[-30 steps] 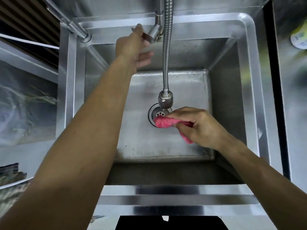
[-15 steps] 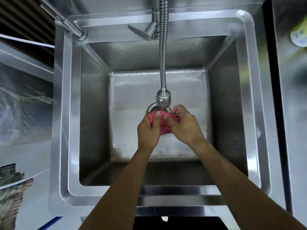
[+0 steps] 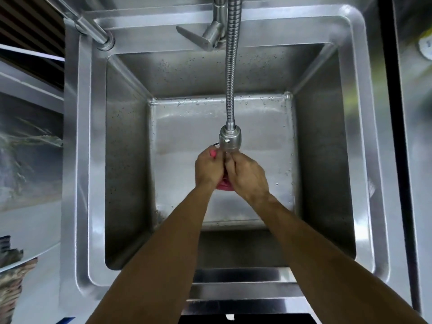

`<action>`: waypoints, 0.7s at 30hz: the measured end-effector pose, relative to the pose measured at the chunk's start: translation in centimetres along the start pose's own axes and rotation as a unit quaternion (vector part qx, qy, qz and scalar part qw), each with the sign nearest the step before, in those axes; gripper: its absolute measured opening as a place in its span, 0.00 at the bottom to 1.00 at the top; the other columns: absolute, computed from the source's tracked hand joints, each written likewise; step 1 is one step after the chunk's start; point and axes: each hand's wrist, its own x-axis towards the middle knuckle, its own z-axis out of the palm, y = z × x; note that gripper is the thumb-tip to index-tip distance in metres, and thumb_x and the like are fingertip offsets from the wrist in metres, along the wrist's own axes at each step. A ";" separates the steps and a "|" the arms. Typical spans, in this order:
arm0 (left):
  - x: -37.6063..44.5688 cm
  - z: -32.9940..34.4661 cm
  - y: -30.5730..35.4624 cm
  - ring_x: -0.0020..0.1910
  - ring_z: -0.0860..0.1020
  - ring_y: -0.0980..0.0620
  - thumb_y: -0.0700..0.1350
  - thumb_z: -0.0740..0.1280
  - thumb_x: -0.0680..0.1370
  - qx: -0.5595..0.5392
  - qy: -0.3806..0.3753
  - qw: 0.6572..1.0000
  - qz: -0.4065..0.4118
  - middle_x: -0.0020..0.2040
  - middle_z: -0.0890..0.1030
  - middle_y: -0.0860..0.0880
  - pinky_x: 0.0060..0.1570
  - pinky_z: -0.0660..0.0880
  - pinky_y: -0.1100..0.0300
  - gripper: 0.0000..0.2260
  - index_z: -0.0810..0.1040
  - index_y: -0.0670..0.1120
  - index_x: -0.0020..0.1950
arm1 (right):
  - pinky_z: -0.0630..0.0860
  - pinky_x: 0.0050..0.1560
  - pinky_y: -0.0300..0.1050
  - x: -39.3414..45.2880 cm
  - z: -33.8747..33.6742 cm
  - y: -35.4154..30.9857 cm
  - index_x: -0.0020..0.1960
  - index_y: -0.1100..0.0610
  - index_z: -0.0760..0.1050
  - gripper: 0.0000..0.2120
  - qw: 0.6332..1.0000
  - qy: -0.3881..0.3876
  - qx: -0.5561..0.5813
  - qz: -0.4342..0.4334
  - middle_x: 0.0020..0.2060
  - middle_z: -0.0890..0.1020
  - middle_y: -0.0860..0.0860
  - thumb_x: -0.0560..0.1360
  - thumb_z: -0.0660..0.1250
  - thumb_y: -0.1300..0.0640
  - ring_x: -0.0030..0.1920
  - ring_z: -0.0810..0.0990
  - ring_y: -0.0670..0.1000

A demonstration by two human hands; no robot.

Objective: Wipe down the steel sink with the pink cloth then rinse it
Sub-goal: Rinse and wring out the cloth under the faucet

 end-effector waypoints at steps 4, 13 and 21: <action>0.6 0.2 -0.2 0.40 0.82 0.43 0.48 0.67 0.80 0.018 -0.014 1.000 0.015 0.37 0.83 0.47 0.45 0.79 0.51 0.10 0.78 0.47 0.39 | 0.74 0.40 0.50 1.4 -0.1 0.5 0.47 0.55 0.70 0.13 0.999 -0.007 0.030 0.035 0.39 0.79 0.52 0.85 0.53 0.53 0.39 0.79 0.58; 1.1 -0.4 -0.2 0.40 0.82 0.43 0.48 0.64 0.82 -0.032 0.007 0.998 -0.051 0.37 0.83 0.45 0.44 0.80 0.51 0.13 0.77 0.45 0.40 | 0.74 0.42 0.50 2.0 -0.5 -0.2 0.51 0.57 0.72 0.13 0.997 -0.072 -0.028 -0.025 0.42 0.80 0.54 0.85 0.53 0.53 0.42 0.80 0.60; -0.2 -0.7 -1.9 0.40 0.82 0.47 0.49 0.61 0.84 0.070 -0.025 0.997 -0.009 0.39 0.82 0.47 0.42 0.79 0.56 0.13 0.77 0.47 0.42 | 0.79 0.46 0.54 -1.0 0.5 0.7 0.53 0.54 0.69 0.13 0.997 -0.074 -0.017 -0.001 0.46 0.83 0.55 0.86 0.50 0.49 0.44 0.82 0.60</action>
